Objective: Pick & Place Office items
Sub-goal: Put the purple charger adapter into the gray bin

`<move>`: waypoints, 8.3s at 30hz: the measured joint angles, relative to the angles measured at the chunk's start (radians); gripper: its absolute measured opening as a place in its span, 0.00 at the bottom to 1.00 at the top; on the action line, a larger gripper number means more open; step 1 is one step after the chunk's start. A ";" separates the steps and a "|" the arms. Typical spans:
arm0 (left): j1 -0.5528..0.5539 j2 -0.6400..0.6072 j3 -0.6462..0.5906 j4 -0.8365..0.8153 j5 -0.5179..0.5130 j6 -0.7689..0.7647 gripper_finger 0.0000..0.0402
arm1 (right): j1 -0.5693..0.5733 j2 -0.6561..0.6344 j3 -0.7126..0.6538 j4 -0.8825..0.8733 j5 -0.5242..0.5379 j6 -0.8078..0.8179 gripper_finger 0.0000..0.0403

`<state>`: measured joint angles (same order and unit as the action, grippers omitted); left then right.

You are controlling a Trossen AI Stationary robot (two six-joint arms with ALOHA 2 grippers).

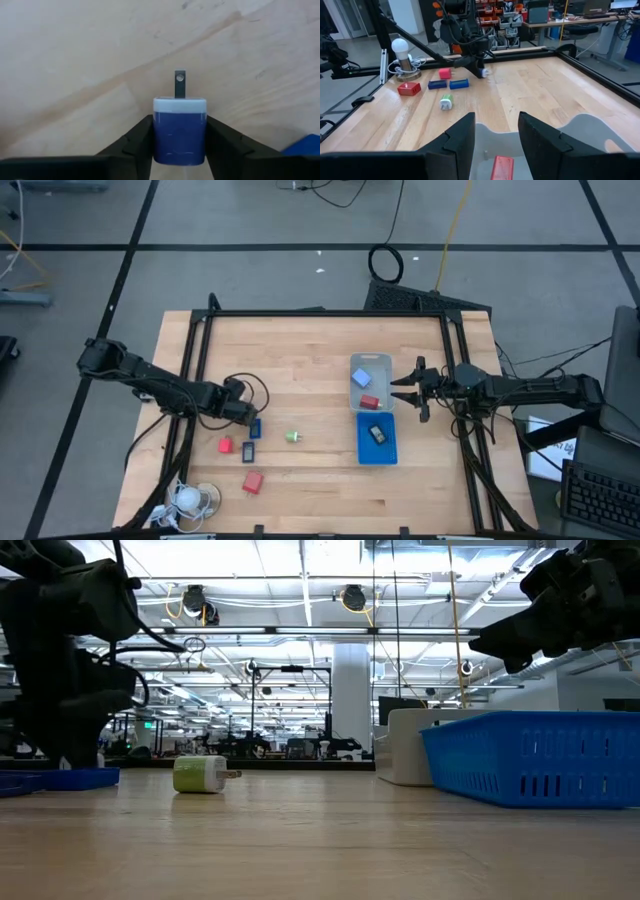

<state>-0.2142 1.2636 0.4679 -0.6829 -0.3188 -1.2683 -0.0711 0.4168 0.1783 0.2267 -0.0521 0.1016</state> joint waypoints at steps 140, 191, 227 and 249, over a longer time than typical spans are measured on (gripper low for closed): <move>0.380 0.170 0.389 0.885 1.028 0.836 0.44 | 0.199 1.264 0.684 0.547 -0.110 -0.476 0.33; 0.078 -0.864 -0.142 0.652 0.108 1.143 0.41 | 0.011 0.815 0.395 0.558 -0.212 -0.162 0.33; 0.078 -1.002 -0.421 0.810 0.028 1.165 0.46 | -0.213 0.572 0.061 0.645 -0.185 0.054 0.33; 0.078 -0.994 -0.423 0.791 0.029 1.264 0.42 | -0.202 0.573 0.053 0.354 0.008 0.036 0.33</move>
<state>-0.1360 0.2699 0.0448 0.1078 -0.2902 -0.0041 -0.2729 0.9894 0.2316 0.5809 -0.0443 0.1374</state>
